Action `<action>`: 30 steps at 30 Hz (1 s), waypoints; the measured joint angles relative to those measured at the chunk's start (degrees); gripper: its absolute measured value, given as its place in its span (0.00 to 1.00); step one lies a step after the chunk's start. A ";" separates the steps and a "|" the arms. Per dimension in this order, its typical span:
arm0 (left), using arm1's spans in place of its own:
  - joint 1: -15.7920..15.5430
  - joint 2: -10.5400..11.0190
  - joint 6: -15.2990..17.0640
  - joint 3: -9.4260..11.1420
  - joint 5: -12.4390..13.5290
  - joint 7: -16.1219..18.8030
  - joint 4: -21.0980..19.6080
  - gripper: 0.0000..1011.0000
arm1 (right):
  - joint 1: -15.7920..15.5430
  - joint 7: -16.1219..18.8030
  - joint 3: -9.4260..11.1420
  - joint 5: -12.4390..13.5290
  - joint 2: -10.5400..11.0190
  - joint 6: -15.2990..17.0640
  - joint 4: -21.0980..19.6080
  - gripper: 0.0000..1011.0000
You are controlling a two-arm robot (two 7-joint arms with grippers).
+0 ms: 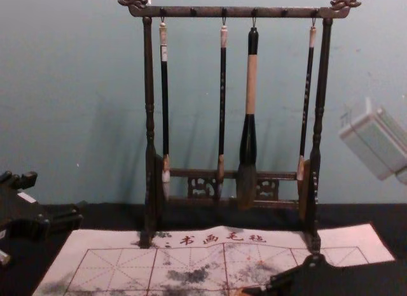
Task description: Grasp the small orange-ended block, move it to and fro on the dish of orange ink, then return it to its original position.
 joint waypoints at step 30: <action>0.00 0.00 0.00 0.00 0.00 0.00 0.00 0.99 | -0.99 -2.03 3.29 1.40 0.53 1.04 -0.53 0.08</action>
